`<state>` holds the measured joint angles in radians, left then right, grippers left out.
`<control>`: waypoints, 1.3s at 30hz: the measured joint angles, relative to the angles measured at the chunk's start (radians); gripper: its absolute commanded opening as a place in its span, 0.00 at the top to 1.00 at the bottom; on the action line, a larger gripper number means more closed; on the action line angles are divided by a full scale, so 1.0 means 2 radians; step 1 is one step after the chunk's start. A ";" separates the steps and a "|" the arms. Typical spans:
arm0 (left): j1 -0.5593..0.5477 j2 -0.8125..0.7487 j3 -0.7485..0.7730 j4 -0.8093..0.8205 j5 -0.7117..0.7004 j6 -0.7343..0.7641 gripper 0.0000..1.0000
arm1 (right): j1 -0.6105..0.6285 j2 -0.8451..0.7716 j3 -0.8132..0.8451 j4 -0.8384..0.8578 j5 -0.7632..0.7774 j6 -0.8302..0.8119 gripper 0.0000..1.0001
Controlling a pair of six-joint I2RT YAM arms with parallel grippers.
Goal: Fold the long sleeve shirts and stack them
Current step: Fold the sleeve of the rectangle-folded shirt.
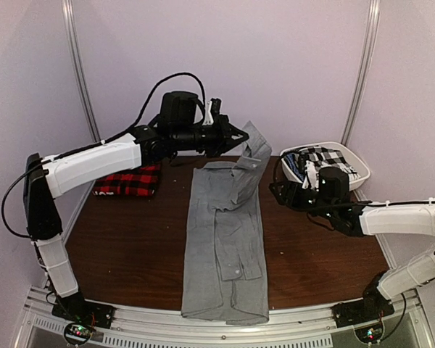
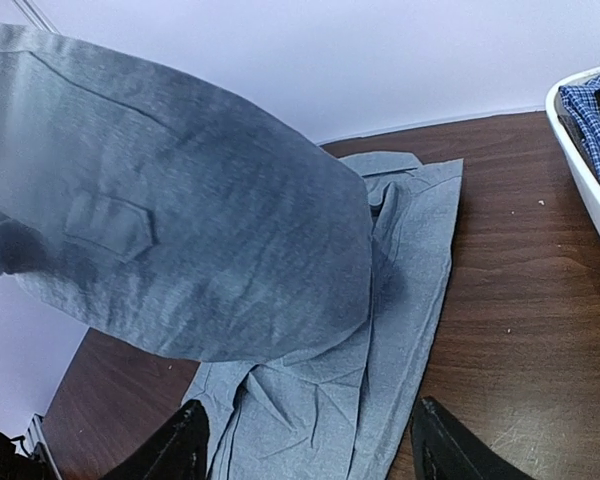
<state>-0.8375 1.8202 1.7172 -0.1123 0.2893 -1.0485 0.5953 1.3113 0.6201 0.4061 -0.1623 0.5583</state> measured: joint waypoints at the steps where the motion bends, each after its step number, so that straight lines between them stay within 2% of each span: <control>1: 0.000 0.009 0.000 0.008 0.003 -0.010 1.00 | 0.001 0.000 -0.003 0.004 0.001 0.002 0.31; 12: 0.012 0.019 0.002 0.035 -0.030 -0.051 1.00 | 0.009 0.006 -0.023 0.039 0.006 0.028 0.34; 22: 0.047 0.018 0.002 0.046 -0.046 -0.062 1.00 | 0.048 0.033 -0.028 0.061 0.015 0.048 0.48; 27: 0.048 0.018 0.004 0.049 -0.044 -0.066 1.00 | 0.076 0.058 -0.026 0.074 0.020 0.057 0.60; 31: 0.048 0.018 0.004 0.050 -0.041 -0.066 1.00 | 0.101 0.090 -0.010 0.076 0.025 0.062 0.74; 35: 0.048 0.018 0.004 0.054 -0.034 -0.067 1.00 | 0.123 0.137 0.027 0.083 0.034 0.060 0.88; 39: 0.048 0.018 0.004 0.056 -0.023 -0.070 1.00 | 0.144 0.197 0.086 0.075 0.062 0.040 0.95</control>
<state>-0.7410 1.8568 1.7245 0.0002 0.2424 -1.1885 0.8829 1.7061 0.7918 0.5556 -0.0387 0.6384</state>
